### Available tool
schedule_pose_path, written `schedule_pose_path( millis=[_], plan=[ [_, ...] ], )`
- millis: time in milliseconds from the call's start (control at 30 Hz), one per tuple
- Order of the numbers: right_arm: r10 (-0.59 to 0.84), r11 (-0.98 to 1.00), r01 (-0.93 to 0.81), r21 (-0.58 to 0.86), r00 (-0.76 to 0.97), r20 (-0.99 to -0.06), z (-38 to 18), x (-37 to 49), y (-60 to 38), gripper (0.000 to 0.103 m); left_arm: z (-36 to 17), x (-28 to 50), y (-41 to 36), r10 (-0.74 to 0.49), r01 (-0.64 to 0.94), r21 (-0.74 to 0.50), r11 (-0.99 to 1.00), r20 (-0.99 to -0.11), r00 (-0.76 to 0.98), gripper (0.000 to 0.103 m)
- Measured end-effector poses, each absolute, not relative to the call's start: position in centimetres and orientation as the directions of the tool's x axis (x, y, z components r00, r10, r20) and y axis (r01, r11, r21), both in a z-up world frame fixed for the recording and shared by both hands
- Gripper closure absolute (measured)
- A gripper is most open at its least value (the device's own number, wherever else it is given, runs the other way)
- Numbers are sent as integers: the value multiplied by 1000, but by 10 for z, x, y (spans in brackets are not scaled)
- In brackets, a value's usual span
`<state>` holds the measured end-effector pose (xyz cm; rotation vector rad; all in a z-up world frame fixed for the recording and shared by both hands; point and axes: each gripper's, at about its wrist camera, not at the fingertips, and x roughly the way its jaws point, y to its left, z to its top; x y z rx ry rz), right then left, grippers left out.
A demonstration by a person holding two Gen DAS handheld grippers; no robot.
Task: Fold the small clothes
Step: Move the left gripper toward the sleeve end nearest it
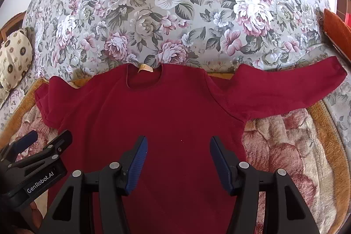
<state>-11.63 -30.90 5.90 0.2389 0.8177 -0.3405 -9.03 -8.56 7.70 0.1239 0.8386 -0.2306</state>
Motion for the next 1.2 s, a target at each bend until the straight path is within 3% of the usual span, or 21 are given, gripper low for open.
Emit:
schedule_pose_path(
  millis=[1200],
  plan=[
    [-160, 929, 359, 87, 603, -781, 37, -73, -293, 46, 68, -67, -64, -128, 185, -13, 983, -768, 628, 12]
  ],
)
